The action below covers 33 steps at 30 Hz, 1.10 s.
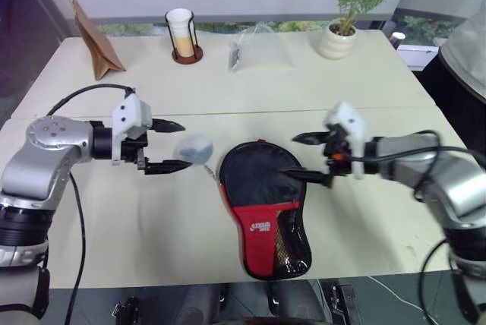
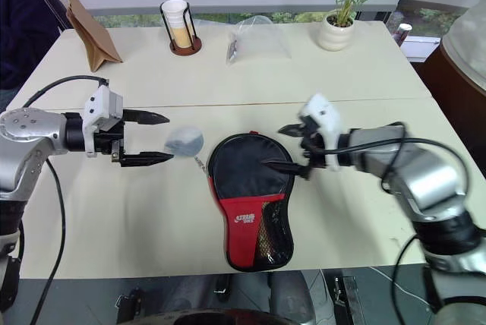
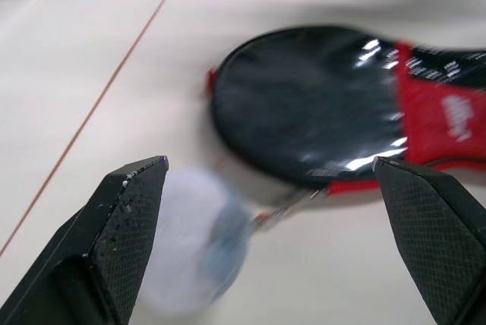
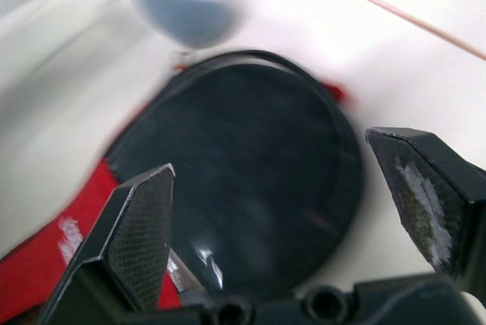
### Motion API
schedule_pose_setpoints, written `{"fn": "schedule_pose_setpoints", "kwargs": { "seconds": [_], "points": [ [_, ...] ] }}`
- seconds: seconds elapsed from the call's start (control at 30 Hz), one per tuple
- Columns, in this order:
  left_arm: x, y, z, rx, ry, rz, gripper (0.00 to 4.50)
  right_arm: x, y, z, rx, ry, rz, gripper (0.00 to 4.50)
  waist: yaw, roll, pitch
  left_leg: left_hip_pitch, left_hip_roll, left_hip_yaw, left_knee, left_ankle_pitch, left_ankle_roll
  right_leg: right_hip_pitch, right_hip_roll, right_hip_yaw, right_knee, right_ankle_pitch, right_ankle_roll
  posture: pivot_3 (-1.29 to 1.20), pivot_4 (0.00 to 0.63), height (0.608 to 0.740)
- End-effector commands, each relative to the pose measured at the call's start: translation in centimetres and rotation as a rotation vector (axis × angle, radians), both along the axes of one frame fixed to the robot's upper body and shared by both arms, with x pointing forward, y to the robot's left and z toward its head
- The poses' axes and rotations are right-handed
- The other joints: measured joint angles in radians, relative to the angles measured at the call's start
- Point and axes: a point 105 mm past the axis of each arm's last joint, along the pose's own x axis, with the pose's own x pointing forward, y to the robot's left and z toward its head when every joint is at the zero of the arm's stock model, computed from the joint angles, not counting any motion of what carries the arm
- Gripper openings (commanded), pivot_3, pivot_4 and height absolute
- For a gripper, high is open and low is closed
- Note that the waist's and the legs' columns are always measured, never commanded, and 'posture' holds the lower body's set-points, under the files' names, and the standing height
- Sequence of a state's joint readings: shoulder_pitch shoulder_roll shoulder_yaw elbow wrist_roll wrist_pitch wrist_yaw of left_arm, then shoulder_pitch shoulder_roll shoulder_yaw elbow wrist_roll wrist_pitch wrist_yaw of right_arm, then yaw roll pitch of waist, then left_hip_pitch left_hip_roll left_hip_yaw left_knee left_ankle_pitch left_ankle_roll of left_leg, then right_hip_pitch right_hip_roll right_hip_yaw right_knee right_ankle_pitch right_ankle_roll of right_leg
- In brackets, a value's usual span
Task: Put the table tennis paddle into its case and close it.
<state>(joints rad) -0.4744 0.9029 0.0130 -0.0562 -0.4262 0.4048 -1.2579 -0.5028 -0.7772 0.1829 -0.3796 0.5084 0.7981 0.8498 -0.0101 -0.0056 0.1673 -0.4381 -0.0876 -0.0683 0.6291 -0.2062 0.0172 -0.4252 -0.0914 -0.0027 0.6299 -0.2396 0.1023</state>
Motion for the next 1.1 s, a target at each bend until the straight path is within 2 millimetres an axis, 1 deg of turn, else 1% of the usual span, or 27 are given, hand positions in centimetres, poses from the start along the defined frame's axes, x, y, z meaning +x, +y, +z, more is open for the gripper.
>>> {"fn": "schedule_pose_setpoints", "kwargs": {
  "seconds": [0.03, 0.1, 0.23, 0.3, 0.43, 0.5, 0.6, 0.67, 0.7, 0.93, 1.0, 1.03, 1.1],
  "points": [
    [0.2, 0.7, 0.4, 0.040, -0.048, 0.017, 4.49, 0.8, 2.4, -1.4, -0.030, -0.086, 0.077, 4.42, 0.001, 0.000, 0.000, -0.002, -0.001, 0.000, 0.001, 0.000, 0.000, -0.002, -0.001, 0.000, 0.001, 0.000, 0.000, 0.00, 0.150, 0.734],
    [0.4, 0.9, 0.2, 0.040, -0.048, 0.031, 4.49, 1.3, 3.4, -2.7, -0.048, -0.105, 0.098, 4.42, 0.001, 0.000, 0.000, -0.002, -0.002, 0.000, 0.002, 0.000, 0.000, -0.001, -0.001, 0.000, 0.001, 0.000, 0.000, 0.00, 0.150, 0.734],
    [1.3, 0.8, -0.6, 0.043, -0.049, 0.042, 4.49, 1.7, 4.1, -4.8, -0.067, -0.089, 0.123, 4.42, 0.001, 0.000, 0.000, -0.002, -0.002, 0.000, 0.002, 0.000, 0.000, -0.001, -0.001, 0.000, 0.002, 0.001, 0.000, 0.00, 0.150, 0.734],
    [1.8, 0.6, -1.1, 0.058, -0.052, 0.037, 4.49, 1.7, 4.1, -5.9, -0.074, -0.065, 0.124, 4.42, 0.001, 0.000, 0.000, -0.002, -0.002, 0.000, 0.002, 0.000, 0.000, -0.001, 0.000, 0.000, 0.002, 0.001, 0.000, 0.00, 0.150, 0.734],
    [2.8, 0.1, -2.1, 0.092, -0.057, 0.018, 4.49, 1.8, 3.4, -8.4, -0.138, -0.030, 0.118, 4.42, -0.001, 0.000, 0.000, 0.000, -0.002, 0.000, 0.002, 0.000, -0.001, -0.001, 0.001, 0.000, 0.003, 0.001, 0.001, 0.00, 0.150, 0.734],
    [3.4, 0.0, -2.4, 0.102, -0.061, 0.012, 4.49, 1.8, 3.2, -9.1, -0.157, -0.017, 0.113, 4.42, 0.000, 0.000, -0.001, 0.001, -0.002, 0.000, 0.002, 0.000, -0.001, 0.000, 0.003, 0.000, 0.004, 0.001, 0.001, 0.00, 0.150, 0.734],
    [4.7, -0.1, -3.3, 0.157, -0.093, 0.009, 4.49, 1.9, 3.3, -9.3, -0.152, -0.013, 0.104, 4.42, 0.000, -0.001, -0.001, 0.007, -0.002, 0.000, 0.001, 0.000, -0.001, 0.004, 0.003, 0.000, 0.004, 0.001, 0.001, 0.00, 0.150, 0.734],
    [5.2, -0.2, -3.6, 0.171, -0.100, 0.003, 4.49, 1.8, 3.5, -9.2, -0.146, -0.009, 0.104, 4.42, -0.001, -0.001, -0.001, 0.014, -0.001, 0.000, -0.001, 0.000, -0.001, 0.010, 0.002, 0.000, 0.002, 0.001, 0.000, 0.00, 0.150, 0.734],
    [5.5, -0.4, -3.8, 0.174, -0.100, 0.001, 4.49, 1.8, 3.5, -9.2, -0.145, -0.008, 0.102, 4.42, -0.001, -0.001, -0.001, 0.015, -0.001, 0.000, -0.001, 0.000, -0.001, 0.013, 0.002, 0.000, 0.002, 0.001, 0.000, 0.00, 0.150, 0.734],
    [7.1, -1.4, -5.1, 0.185, -0.072, -0.021, 4.49, 2.0, 3.4, -9.3, -0.153, -0.005, 0.083, 4.42, -0.001, -0.002, -0.002, 0.016, -0.001, 0.000, 0.000, 0.000, -0.001, 0.014, 0.003, 0.000, 0.003, 0.001, 0.001, 0.00, 0.150, 0.734],
    [7.4, -1.7, -5.3, 0.187, -0.066, -0.025, 3.93, 1.9, 3.4, -9.4, -0.157, -0.004, 0.079, 4.50, -0.001, -0.002, -0.002, 0.016, -0.001, 0.000, 0.000, 0.000, -0.001, 0.014, 0.003, 0.000, 0.003, 0.001, 0.001, 0.00, 0.150, 0.734],
    [7.6, -1.9, -5.4, 0.189, -0.062, -0.030, 3.56, 1.9, 3.3, -9.4, -0.157, -0.002, 0.076, 4.50, -0.001, -0.002, -0.002, 0.016, -0.001, 0.000, 0.000, 0.000, -0.001, 0.014, 0.003, 0.000, 0.003, 0.001, 0.001, 0.00, 0.150, 0.734],
    [7.9, -2.2, -5.4, 0.189, -0.053, -0.038, 2.63, 1.8, 3.2, -9.5, -0.160, 0.000, 0.072, 4.50, -0.001, -0.002, -0.002, 0.016, -0.001, 0.000, 0.000, 0.000, -0.001, 0.014, 0.003, 0.000, 0.003, 0.001, 0.001, 0.00, 0.150, 0.734]
  ]
}}
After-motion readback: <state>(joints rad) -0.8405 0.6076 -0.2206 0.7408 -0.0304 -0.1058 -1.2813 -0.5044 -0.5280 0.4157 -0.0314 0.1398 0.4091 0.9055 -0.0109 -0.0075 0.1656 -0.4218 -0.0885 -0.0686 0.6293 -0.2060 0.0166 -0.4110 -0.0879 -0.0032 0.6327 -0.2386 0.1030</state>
